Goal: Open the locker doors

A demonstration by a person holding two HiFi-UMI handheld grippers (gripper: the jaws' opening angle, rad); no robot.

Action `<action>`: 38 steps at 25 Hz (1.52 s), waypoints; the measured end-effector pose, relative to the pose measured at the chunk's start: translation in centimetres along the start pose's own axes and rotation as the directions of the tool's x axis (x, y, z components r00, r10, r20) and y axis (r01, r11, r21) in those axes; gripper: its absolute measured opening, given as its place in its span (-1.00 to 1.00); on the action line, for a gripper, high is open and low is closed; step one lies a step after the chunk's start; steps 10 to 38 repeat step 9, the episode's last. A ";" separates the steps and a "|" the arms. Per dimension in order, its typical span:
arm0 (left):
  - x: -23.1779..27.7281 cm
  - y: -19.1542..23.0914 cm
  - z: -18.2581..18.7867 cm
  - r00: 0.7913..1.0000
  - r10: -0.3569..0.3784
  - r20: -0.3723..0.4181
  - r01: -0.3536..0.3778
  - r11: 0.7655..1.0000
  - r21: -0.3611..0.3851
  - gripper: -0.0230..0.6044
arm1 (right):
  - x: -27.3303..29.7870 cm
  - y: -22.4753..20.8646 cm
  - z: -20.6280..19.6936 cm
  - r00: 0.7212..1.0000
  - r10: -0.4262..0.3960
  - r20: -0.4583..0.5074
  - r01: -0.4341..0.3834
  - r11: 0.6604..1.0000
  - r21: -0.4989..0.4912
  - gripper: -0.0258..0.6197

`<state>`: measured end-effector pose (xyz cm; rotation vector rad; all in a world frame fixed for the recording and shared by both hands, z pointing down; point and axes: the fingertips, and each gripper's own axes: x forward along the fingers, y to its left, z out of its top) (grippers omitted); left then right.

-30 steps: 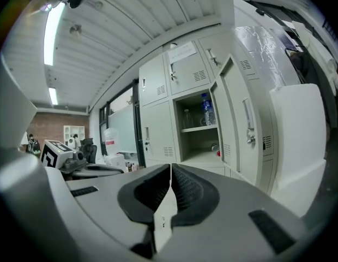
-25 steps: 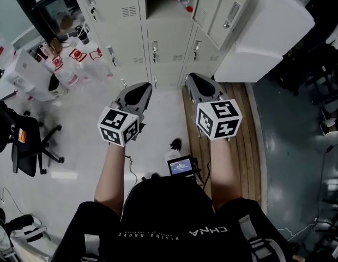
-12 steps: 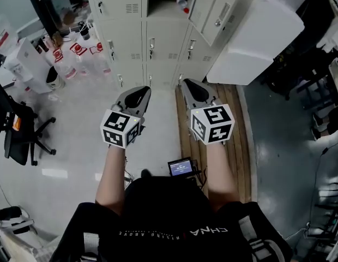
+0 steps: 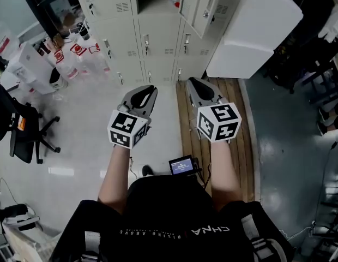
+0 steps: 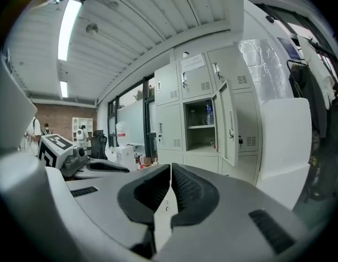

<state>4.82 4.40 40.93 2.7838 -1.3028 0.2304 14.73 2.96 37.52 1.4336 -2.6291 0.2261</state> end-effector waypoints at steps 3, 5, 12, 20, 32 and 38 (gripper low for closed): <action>-0.1 -0.1 0.5 1.000 0.018 -0.006 -0.018 1.000 0.022 -0.86 | -0.3 0.1 0.1 1.000 0.003 -0.005 -0.003 1.000 -0.024 -0.82; 0.1 -0.3 0.6 0.999 0.027 -0.016 -0.026 0.998 0.063 -0.86 | -0.3 0.1 0.0 1.000 0.004 -0.011 -0.004 0.999 -0.045 -0.82; 0.6 -1.2 0.7 1.000 -0.005 -0.026 0.008 0.996 0.087 -0.86 | -0.2 0.0 0.2 1.000 0.019 -0.009 -0.019 0.998 -0.057 -0.82; 0.6 -1.2 0.7 1.000 -0.005 -0.026 0.008 0.996 0.087 -0.86 | -0.2 0.0 0.2 1.000 0.019 -0.009 -0.019 0.998 -0.057 -0.82; 0.6 -1.2 0.7 1.000 -0.005 -0.026 0.008 0.996 0.087 -0.86 | -0.2 0.0 0.2 1.000 0.019 -0.009 -0.019 0.998 -0.057 -0.82; 0.6 -1.2 0.7 1.000 -0.005 -0.026 0.008 0.996 0.087 -0.86 | -0.2 0.0 0.2 1.000 0.019 -0.009 -0.019 0.998 -0.057 -0.82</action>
